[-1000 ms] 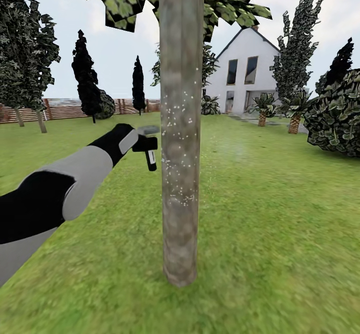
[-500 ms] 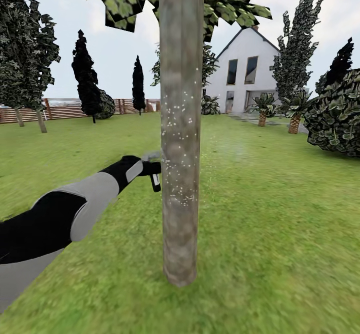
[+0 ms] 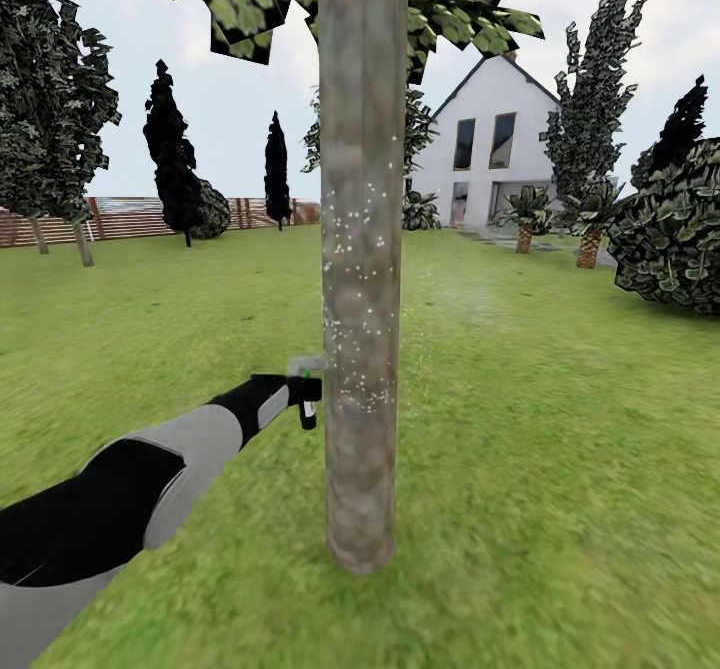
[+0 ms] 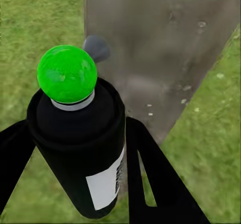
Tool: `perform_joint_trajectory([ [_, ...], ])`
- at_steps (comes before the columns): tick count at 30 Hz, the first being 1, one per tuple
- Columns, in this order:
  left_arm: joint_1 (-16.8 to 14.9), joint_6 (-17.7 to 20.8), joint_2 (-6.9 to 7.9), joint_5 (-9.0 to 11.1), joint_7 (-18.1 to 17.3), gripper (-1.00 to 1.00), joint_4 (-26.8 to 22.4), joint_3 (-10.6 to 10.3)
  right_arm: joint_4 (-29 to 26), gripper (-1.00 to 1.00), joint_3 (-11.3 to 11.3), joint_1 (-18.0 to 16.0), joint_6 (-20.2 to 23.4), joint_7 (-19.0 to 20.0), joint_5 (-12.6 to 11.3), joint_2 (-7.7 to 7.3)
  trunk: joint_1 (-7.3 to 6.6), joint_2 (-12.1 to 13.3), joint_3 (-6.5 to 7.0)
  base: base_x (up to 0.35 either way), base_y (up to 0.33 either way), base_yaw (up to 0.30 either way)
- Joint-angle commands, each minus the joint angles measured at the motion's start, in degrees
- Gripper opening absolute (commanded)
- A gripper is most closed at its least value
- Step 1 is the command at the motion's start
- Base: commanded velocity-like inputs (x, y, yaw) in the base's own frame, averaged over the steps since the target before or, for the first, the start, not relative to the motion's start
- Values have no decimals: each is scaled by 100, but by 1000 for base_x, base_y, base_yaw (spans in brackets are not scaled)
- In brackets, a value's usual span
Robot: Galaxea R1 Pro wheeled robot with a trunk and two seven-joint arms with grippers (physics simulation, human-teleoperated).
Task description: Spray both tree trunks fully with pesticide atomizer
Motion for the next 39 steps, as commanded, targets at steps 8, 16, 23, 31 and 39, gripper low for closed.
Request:
perform_joint_trajectory([
  [8, 1057, -1239, -6, -302, -365, -100, -4, -33, 6, 100, 1, 0, 0, 0, 5, 0, 0, -1, 2, 0, 0, 0],
  [16, 1921, -2364, -1, -314, -370, -100, -5, -32, 6, 100, -1, 0, 0, 5, 19, 0, 0, -1, 2, 0, 0, 0],
  [23, 2099, -2627, 16, -314, -1064, -100, -13, -30, 16, 100, -36, 0, -47, 9, 499, 18, 0, -1, 2, 0, 0, 0],
  [31, 2103, -2623, 37, -314, -1120, -100, -19, -30, 17, 100, -42, 0, -53, 9, 517, 22, 0, -1, 2, 0, 192, 0],
  [39, 2103, -2623, 40, -314, -1124, -100, -23, -30, 18, 100, -42, 1, -53, 9, 517, 35, 0, -1, 2, 2, 322, -52],
])
